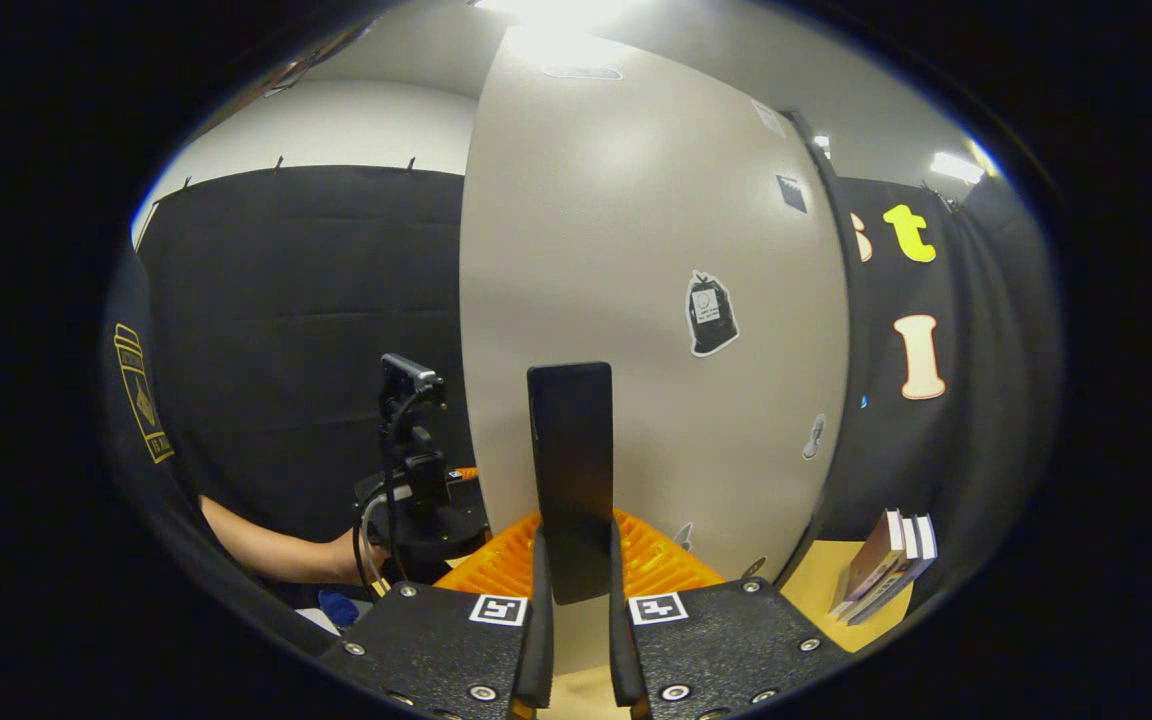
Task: Open the cabinet door with the right hand, grasp the bottle in the cabinet with the left hand and place it on the coaster, then close the cabinet door with the right hand.
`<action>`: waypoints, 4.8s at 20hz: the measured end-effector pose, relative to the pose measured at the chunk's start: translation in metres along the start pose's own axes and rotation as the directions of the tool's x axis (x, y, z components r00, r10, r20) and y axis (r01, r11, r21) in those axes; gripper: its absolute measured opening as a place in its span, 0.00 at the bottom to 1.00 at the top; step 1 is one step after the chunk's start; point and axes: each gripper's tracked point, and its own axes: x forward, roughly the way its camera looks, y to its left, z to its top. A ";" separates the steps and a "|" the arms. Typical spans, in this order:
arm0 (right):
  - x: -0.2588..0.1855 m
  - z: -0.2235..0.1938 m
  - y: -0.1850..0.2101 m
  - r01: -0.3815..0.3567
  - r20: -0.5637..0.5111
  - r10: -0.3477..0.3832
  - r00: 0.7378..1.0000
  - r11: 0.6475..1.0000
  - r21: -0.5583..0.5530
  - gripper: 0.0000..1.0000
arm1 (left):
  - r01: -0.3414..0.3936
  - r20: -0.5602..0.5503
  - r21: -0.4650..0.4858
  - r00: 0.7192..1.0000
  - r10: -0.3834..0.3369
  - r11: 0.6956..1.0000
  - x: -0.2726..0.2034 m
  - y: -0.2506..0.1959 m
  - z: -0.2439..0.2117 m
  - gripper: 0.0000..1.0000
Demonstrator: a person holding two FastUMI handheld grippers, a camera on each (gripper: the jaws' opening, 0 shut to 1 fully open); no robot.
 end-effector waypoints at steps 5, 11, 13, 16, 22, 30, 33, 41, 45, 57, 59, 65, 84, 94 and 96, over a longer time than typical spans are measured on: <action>-0.012 0.000 -0.011 0.163 0.006 -0.163 0.987 0.987 0.008 0.24 | 0.056 0.049 0.057 0.997 -0.059 0.997 0.034 -0.043 0.023 0.81; -0.021 0.000 -0.021 0.325 0.005 -0.327 0.945 0.942 0.084 0.23 | 0.059 0.106 0.078 0.992 -0.067 0.995 0.080 -0.072 0.047 0.75; -0.028 0.002 -0.025 0.376 0.009 -0.378 0.926 0.923 0.080 0.23 | 0.040 0.113 0.081 0.992 -0.049 0.996 0.096 -0.074 0.050 0.87; -0.042 0.004 -0.025 0.417 0.010 -0.418 0.908 0.907 0.065 0.21 | -0.003 0.120 0.079 0.993 -0.007 0.997 0.120 -0.068 0.051 0.81; -0.084 0.020 -0.033 0.502 0.044 -0.501 0.864 0.865 0.007 0.42 | -0.029 0.122 0.065 0.992 0.021 0.997 0.159 -0.067 0.056 0.81; -0.199 0.079 -0.112 0.789 0.268 -0.779 0.567 0.607 0.096 0.91 | -0.064 0.127 0.046 0.990 0.057 0.997 0.187 -0.063 0.054 0.81; -0.244 0.088 -0.138 0.839 0.321 -0.848 0.423 0.500 0.215 0.93 | -0.056 0.130 0.065 0.990 0.048 0.996 0.193 -0.069 0.056 0.80; -0.261 0.060 -0.174 0.824 0.239 -0.910 0.340 0.410 0.390 0.95 | -0.096 0.129 0.072 0.988 0.086 0.993 0.219 -0.061 0.046 0.75; -0.259 0.059 -0.177 0.845 0.245 -0.910 0.334 0.405 0.350 0.95 | -0.069 0.108 0.068 0.992 0.061 0.995 0.217 -0.065 0.047 0.75; -0.253 0.031 -0.165 0.883 0.199 -0.939 0.281 0.334 0.330 0.95 | 0.042 0.186 0.073 0.981 -0.054 0.996 0.169 -0.063 0.089 0.77; -0.235 0.027 -0.164 0.884 0.190 -0.932 0.308 0.354 0.305 0.95 | 0.033 0.193 0.093 0.980 -0.050 0.995 0.165 -0.061 0.090 0.77; -0.179 0.013 -0.176 0.831 0.176 -0.864 0.472 0.503 0.239 0.95 | -0.102 0.174 0.111 0.981 0.081 0.989 0.167 -0.053 0.087 0.77; -0.151 -0.233 -0.179 0.756 -0.287 -0.730 0.620 0.654 -0.030 0.95 | -0.256 0.090 0.104 0.965 0.247 0.961 0.183 -0.038 0.074 0.72; -0.155 -0.269 -0.153 0.672 -0.393 -0.657 0.643 0.731 -0.123 0.96 | -0.314 0.067 0.050 0.948 0.310 0.948 0.200 -0.019 0.077 0.80; -0.149 -0.270 -0.149 0.661 -0.396 -0.645 0.653 0.741 -0.116 0.96 | -0.316 0.066 0.029 0.947 0.314 0.948 0.198 -0.019 0.075 0.75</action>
